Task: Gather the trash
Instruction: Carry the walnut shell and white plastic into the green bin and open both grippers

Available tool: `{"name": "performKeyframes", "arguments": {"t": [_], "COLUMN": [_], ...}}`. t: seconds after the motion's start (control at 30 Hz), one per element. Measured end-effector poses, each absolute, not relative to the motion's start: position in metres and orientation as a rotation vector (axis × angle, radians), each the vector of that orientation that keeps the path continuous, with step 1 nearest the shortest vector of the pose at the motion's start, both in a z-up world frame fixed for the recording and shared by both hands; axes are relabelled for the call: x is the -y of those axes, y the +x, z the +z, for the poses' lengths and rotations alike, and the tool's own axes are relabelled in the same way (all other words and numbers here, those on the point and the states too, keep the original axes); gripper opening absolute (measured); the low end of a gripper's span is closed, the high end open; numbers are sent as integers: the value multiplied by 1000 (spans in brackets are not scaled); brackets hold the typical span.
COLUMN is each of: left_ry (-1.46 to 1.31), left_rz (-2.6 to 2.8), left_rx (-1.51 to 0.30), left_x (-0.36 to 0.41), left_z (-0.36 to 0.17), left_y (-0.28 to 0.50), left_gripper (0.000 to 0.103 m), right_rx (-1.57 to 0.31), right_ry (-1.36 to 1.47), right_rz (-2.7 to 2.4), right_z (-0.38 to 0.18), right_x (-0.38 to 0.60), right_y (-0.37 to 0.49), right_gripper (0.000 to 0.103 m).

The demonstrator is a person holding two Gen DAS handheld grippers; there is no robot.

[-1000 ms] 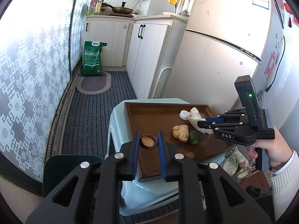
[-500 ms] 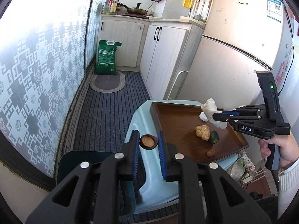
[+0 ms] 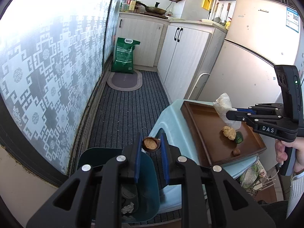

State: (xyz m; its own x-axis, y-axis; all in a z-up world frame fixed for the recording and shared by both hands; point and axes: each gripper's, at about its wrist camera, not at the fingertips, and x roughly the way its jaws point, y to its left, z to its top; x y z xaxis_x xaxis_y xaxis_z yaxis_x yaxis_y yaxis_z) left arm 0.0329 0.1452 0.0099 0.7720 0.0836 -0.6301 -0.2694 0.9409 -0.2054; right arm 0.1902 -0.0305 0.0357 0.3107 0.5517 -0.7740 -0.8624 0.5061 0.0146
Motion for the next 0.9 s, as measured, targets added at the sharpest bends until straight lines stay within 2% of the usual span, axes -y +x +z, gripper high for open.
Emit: {"name": "performKeyframes", "arguments": {"t": [0.43,0.9], "left_ry": [-320,-352], "left_rz": [264,322], "left_rx": [-760,-936], "left_x": [-185,-216], "left_z": [-27,-102], "left_y": [21,18], "left_gripper": [21,21], "right_rx": [-858,-977], "right_ry": [-417,-471], "right_rz": [1085,1187], "right_z": [25,-9], "right_x": [-21,-81], "right_y": [164,125], "right_gripper": [10,10]}}
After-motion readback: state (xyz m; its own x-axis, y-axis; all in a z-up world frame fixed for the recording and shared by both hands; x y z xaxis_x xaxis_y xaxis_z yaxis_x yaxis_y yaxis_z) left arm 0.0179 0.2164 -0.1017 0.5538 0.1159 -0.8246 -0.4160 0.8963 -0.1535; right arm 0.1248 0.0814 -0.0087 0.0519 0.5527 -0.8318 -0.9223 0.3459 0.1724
